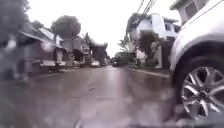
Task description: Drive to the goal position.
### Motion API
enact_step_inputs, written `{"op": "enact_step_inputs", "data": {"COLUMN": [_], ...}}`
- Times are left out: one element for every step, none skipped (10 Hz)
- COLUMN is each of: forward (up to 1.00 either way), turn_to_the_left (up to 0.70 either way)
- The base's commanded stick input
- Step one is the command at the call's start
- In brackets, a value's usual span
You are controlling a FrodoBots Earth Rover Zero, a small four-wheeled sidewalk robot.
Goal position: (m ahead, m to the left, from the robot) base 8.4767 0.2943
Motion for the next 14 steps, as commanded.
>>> {"op": "enact_step_inputs", "data": {"forward": [1.00, 1.00, 1.00, 1.00, 1.00, 1.00, 1.00, 1.00, 1.00, 1.00, 1.00, 1.00, 1.00, 1.00], "turn_to_the_left": [0.00, 0.00, 0.08, 0.18, 0.23, 0.00, 0.00, 0.00, 0.00, 0.00, -0.11, -0.27, -0.27, -0.27]}}
